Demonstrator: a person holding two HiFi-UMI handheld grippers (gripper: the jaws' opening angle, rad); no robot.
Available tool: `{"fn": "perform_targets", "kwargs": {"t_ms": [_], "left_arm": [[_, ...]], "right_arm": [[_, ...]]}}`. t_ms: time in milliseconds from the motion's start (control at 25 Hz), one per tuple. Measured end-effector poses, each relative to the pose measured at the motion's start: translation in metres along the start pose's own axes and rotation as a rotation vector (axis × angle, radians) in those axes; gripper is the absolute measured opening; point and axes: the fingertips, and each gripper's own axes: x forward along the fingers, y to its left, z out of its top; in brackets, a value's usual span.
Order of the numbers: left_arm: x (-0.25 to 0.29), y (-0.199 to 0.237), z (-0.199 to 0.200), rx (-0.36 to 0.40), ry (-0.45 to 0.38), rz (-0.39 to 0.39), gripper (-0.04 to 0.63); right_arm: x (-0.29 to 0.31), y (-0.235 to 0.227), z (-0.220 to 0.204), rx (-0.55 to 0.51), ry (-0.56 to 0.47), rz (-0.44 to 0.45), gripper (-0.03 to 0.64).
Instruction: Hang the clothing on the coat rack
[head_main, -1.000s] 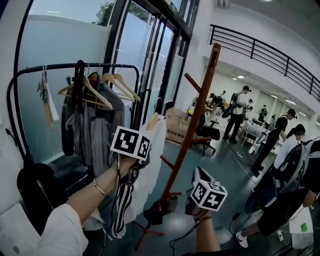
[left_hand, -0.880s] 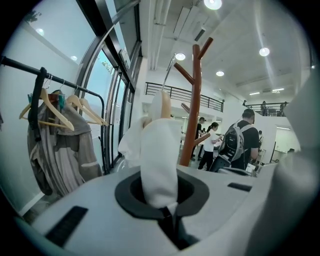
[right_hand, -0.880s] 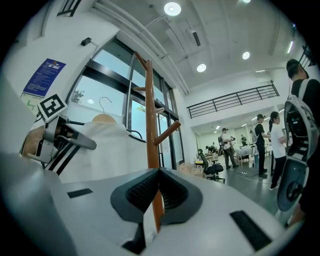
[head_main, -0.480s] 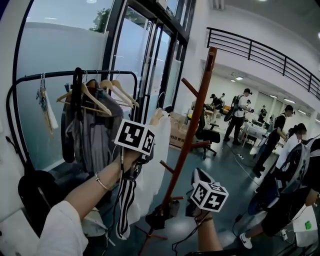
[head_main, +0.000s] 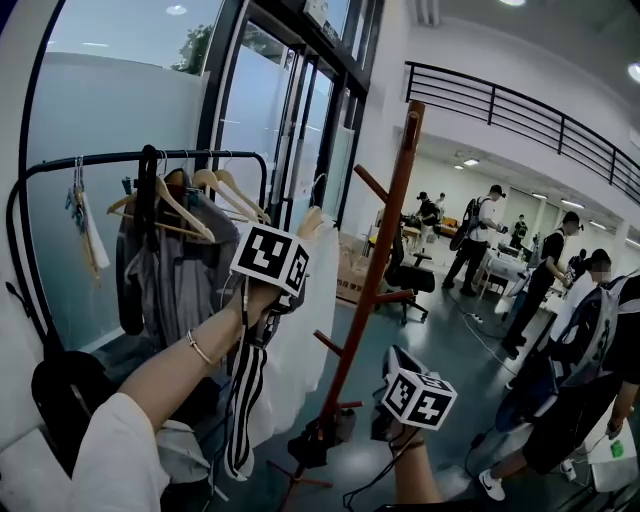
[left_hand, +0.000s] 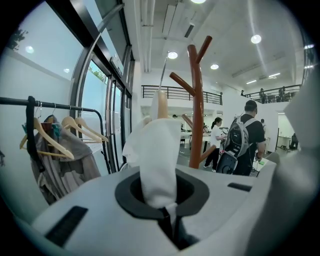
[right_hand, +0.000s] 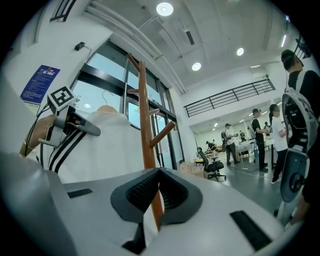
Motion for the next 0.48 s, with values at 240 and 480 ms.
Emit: {"fn": "perform_targets", "kwargs": {"t_ms": [240, 480], "left_arm": [[0.001, -0.001, 0.021, 0.026, -0.017, -0.004, 0.021], [0.008, 0.001, 0.039, 0.031, -0.029, 0.016, 0.021]], "right_arm": [[0.004, -0.005, -0.002, 0.009, 0.003, -0.006, 0.023], [0.006, 0.0, -0.004, 0.025, -0.005, 0.013, 0.023]]}}
